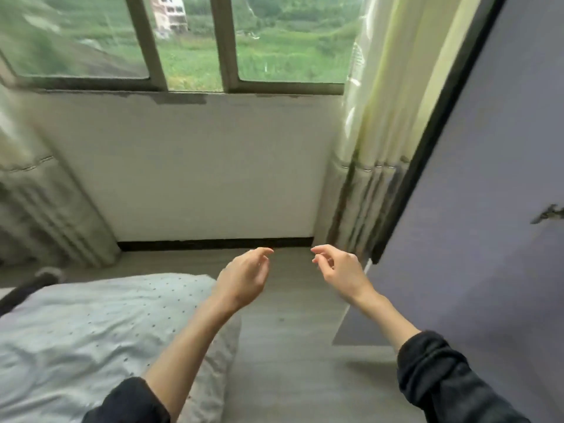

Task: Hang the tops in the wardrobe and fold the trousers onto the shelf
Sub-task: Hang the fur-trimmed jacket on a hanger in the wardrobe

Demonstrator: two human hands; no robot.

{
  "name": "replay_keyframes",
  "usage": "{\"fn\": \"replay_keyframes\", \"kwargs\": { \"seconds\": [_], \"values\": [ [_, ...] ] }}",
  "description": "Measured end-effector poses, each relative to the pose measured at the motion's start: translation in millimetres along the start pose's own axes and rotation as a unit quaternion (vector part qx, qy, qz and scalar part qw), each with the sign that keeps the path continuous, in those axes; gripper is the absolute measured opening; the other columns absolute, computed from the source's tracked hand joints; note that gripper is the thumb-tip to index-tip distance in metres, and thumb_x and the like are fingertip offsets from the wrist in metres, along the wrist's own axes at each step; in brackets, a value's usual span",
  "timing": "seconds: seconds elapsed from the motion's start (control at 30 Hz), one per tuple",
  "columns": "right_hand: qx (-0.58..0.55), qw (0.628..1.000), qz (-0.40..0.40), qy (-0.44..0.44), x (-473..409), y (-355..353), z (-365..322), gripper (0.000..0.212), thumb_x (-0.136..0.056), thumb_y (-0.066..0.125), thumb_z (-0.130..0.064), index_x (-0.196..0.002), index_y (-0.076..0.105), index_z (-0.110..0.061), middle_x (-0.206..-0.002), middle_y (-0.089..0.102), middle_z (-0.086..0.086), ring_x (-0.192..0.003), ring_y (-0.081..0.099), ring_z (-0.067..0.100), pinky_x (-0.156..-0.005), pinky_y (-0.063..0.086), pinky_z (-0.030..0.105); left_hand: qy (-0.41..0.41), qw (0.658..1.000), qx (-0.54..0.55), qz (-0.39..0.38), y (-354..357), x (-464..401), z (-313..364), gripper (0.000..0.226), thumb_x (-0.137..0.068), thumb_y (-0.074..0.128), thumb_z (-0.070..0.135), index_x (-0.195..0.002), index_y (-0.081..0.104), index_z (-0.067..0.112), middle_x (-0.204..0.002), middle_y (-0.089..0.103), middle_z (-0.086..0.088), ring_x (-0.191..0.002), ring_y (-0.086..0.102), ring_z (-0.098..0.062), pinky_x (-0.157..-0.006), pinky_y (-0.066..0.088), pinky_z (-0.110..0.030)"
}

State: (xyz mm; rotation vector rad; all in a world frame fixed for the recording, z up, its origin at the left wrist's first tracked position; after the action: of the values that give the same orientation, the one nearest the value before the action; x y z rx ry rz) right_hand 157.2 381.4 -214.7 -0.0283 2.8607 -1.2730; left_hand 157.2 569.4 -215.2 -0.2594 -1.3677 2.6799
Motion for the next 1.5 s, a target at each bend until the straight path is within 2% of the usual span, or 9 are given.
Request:
{"fn": "replay_keyframes", "kwargs": {
  "seconds": [0.17, 0.43, 0.7, 0.83, 1.03, 1.17, 1.23, 1.4, 1.5],
  "values": [
    [-0.025, 0.985, -0.126, -0.117, -24, 129, -121, 0.024, -0.096, 0.050, -0.020, -0.116, 0.063, -0.017, -0.096, 0.070, 0.001, -0.083, 0.062, 0.013, -0.087, 0.048, 0.030, -0.162, 0.983, 0.013, 0.081, -77, 73, -141, 0.033, -0.097, 0.045, 0.019, -0.128, 0.055, 0.018, -0.118, 0.064, -0.003, -0.106, 0.060, -0.017, -0.089, 0.045, -0.028],
    [-0.038, 0.923, -0.296, -0.244, -32, 304, -263, 0.025, -0.097, 0.047, -0.020, -0.117, 0.063, -0.017, -0.102, 0.070, 0.003, -0.091, 0.065, 0.015, -0.080, 0.051, 0.030, -0.381, 0.912, 0.022, 0.148, -145, 183, -301, 0.035, -0.098, 0.042, 0.020, -0.132, 0.049, 0.020, -0.124, 0.059, -0.001, -0.111, 0.056, -0.018, -0.094, 0.044, -0.035],
    [0.076, 0.808, -0.468, -0.350, -48, 487, -355, 0.036, -0.098, 0.046, -0.029, -0.132, 0.049, -0.016, -0.122, 0.063, 0.003, -0.112, 0.059, 0.019, -0.088, 0.040, 0.026, -0.544, 0.820, 0.062, 0.166, -166, 246, -429, 0.039, -0.100, 0.035, 0.019, -0.139, 0.041, 0.021, -0.142, 0.042, 0.003, -0.127, 0.042, -0.015, -0.100, 0.035, -0.027],
    [0.124, 0.763, -0.496, -0.396, -41, 557, -382, 0.042, -0.099, 0.045, -0.031, -0.136, 0.044, -0.012, -0.133, 0.056, 0.008, -0.121, 0.052, 0.025, -0.096, 0.039, 0.031, -0.588, 0.787, 0.068, 0.176, -171, 282, -465, 0.039, -0.101, 0.035, 0.018, -0.139, 0.040, 0.020, -0.144, 0.038, 0.002, -0.134, 0.032, -0.014, -0.105, 0.027, -0.024],
    [0.207, 0.677, -0.528, -0.469, -1, 685, -417, 0.048, -0.099, 0.041, -0.034, -0.143, 0.036, -0.017, -0.144, 0.044, 0.006, -0.133, 0.038, 0.026, -0.105, 0.034, 0.035, -0.645, 0.731, 0.022, 0.220, -188, 360, -534, 0.038, -0.098, 0.039, 0.014, -0.136, 0.044, 0.013, -0.141, 0.042, -0.002, -0.133, 0.034, -0.017, -0.106, 0.026, -0.026],
    [0.293, 0.624, -0.495, -0.529, 19, 777, -441, 0.061, -0.098, 0.039, -0.046, -0.150, 0.017, -0.026, -0.159, 0.010, 0.003, -0.147, 0.000, 0.024, -0.117, 0.004, 0.050, -0.652, 0.720, -0.055, 0.230, -197, 393, -600, 0.038, -0.095, 0.045, 0.010, -0.133, 0.049, 0.007, -0.138, 0.045, -0.006, -0.132, 0.035, -0.021, -0.106, 0.031, -0.033],
    [0.332, 0.603, -0.500, -0.525, 22, 822, -446, 0.073, -0.092, 0.044, -0.057, -0.151, 0.009, -0.033, -0.160, -0.003, 0.001, -0.146, -0.010, 0.024, -0.115, 0.000, 0.057, -0.654, 0.716, -0.085, 0.227, -199, 401, -639, 0.040, -0.093, 0.049, 0.007, -0.133, 0.048, 0.003, -0.140, 0.045, -0.011, -0.135, 0.035, -0.026, -0.109, 0.033, -0.040],
    [0.411, 0.564, -0.556, -0.452, 18, 894, -412, 0.094, -0.075, 0.054, -0.073, -0.147, 0.002, -0.044, -0.158, -0.013, -0.004, -0.146, -0.010, 0.025, -0.109, 0.007, 0.067, -0.626, 0.718, -0.226, 0.203, -220, 396, -725, 0.048, -0.084, 0.066, 0.010, -0.128, 0.052, -0.002, -0.134, 0.051, -0.019, -0.129, 0.044, -0.036, -0.100, 0.039, -0.049],
    [0.418, 0.542, -0.590, -0.428, 17, 918, -398, 0.097, -0.073, 0.054, -0.075, -0.148, 0.000, -0.045, -0.158, -0.014, -0.005, -0.146, -0.010, 0.024, -0.111, 0.009, 0.065, -0.642, 0.712, -0.241, 0.148, -219, 398, -775, 0.058, -0.092, 0.057, 0.031, -0.140, 0.039, 0.003, -0.148, 0.035, -0.013, -0.141, 0.024, -0.029, -0.109, 0.022, -0.045]
  ]
}}
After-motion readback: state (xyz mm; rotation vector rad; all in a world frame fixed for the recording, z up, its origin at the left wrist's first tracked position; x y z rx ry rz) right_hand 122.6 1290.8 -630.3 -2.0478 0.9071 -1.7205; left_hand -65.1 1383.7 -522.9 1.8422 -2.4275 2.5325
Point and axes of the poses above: each hand's wrist, its own x-axis away from the middle knuckle, its own y-axis out of the palm, z = x × y, the point moved 8 cm from there along -x, towards the middle knuckle
